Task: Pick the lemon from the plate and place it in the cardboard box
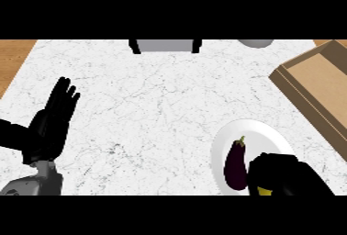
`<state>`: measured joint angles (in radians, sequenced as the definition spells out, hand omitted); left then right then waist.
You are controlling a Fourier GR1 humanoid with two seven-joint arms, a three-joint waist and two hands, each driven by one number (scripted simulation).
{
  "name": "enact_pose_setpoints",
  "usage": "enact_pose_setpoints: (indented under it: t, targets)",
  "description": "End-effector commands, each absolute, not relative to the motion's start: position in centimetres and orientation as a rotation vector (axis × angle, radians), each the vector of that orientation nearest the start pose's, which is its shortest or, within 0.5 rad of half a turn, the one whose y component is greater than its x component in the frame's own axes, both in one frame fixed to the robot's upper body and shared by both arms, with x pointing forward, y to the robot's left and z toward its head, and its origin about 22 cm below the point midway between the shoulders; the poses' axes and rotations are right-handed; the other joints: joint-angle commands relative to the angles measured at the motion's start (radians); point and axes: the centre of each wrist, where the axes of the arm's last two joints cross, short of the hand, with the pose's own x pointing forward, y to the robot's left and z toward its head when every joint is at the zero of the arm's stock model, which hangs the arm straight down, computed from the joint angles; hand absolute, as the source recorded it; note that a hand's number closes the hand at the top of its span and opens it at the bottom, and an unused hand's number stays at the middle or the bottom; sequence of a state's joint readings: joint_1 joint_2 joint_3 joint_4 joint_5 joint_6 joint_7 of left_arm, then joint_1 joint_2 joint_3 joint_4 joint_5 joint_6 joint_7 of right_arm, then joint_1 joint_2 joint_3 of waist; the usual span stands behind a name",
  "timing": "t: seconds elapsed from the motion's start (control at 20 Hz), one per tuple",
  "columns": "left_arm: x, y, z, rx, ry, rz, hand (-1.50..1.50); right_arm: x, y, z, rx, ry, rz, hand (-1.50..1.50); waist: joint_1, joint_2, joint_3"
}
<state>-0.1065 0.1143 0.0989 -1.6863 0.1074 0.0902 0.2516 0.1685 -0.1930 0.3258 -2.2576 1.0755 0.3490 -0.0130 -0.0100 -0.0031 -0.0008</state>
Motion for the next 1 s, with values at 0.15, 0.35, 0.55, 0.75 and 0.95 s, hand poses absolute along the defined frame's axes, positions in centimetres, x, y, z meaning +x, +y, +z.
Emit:
enact_pose_setpoints:
  t: [0.15, 0.35, 0.55, 0.75, 0.95]
  targets:
    - [26.9, 26.6, 5.2, 0.084, -1.552, 0.115, 0.0, 14.2, -21.4, 17.3, -0.893, -1.791, 0.847, 1.5, -0.006, 0.003, -0.001]
    - [26.7, 25.8, 3.8, 0.096, -1.555, 0.134, 0.0, 16.7, -24.6, 19.0, -1.009, -1.765, 0.779, 1.5, 0.003, 0.005, 0.0]
    - [26.3, 27.1, 4.7, 0.071, -1.564, 0.106, 0.0, 20.5, -26.0, 20.2, -0.996, -1.704, 0.685, 1.5, 0.013, 0.004, 0.0]
    - [26.0, 24.9, 5.9, 0.079, -1.544, 0.113, 0.0, 22.9, -31.4, 21.7, -1.044, -1.652, 0.659, 1.5, 0.012, 0.004, 0.001]
    - [25.9, 26.5, 5.9, 0.071, -1.535, 0.104, 0.0, 25.6, -34.1, 21.7, -1.094, -1.611, 0.611, 1.5, 0.017, 0.005, 0.001]
